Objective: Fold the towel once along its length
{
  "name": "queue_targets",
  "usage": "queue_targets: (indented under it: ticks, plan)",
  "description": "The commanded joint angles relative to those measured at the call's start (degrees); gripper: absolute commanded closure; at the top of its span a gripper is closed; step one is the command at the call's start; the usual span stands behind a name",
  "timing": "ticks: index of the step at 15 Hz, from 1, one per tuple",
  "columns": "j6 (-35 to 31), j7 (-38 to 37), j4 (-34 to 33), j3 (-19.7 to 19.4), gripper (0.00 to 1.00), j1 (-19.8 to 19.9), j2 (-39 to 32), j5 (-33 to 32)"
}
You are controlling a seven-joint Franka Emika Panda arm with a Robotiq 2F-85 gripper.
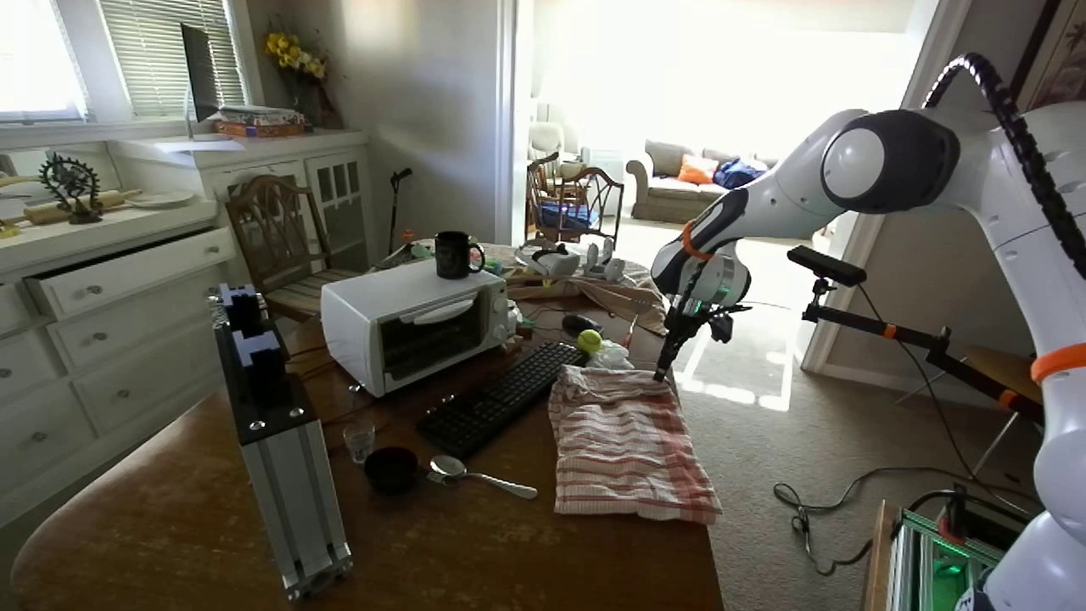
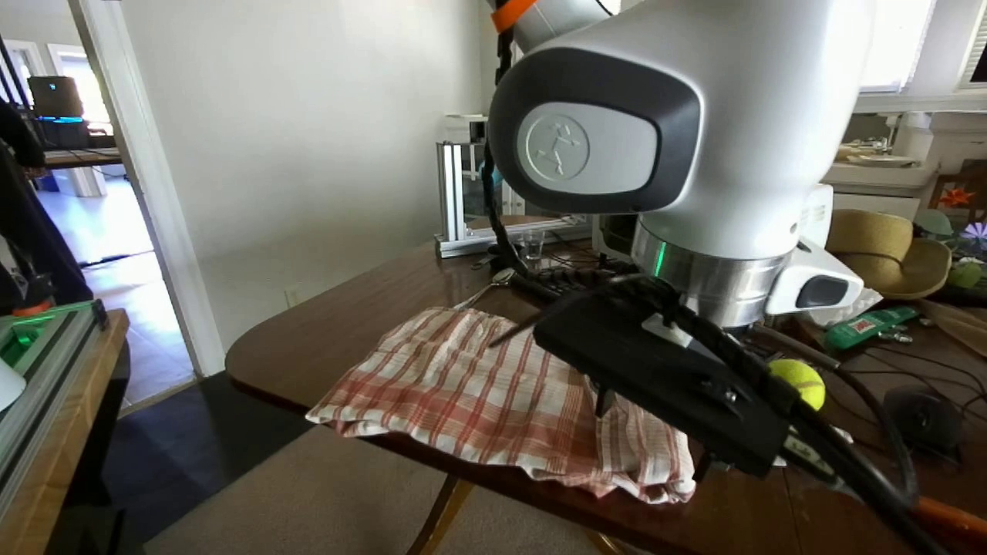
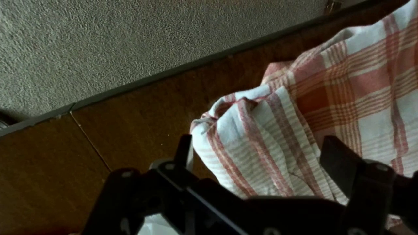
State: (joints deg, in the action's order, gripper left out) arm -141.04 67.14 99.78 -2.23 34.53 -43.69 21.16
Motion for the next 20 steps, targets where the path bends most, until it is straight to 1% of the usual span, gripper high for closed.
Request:
queue_targets:
  ticks: [1, 5, 8, 9, 10, 12, 16, 19, 20]
  plan:
    - [4.3, 0.74, -5.8, 2.3, 0.0, 2.98, -4.55, -0.36]
    - [6.43, 1.82, -9.74, 4.06, 0.0, 4.91, -7.58, -0.02]
    - [7.17, 1.59, -12.36, 4.66, 0.0, 5.54, -9.48, -0.4]
    - [7.53, 1.5, -13.1, 4.78, 0.07, 5.67, -10.0, -0.5]
    - [8.06, 1.21, -13.76, 4.76, 0.21, 5.68, -10.45, -0.69]
    - [9.14, 0.33, -14.36, 4.46, 0.42, 5.48, -10.68, -0.92]
    - [10.53, 0.07, -12.94, 3.7, 0.73, 4.95, -9.64, -1.6]
    - [12.96, -0.34, -11.24, 3.43, 0.95, 4.98, -7.57, -1.44]
    - [13.85, -0.68, -10.2, 3.36, 0.99, 4.96, -6.24, -1.15]
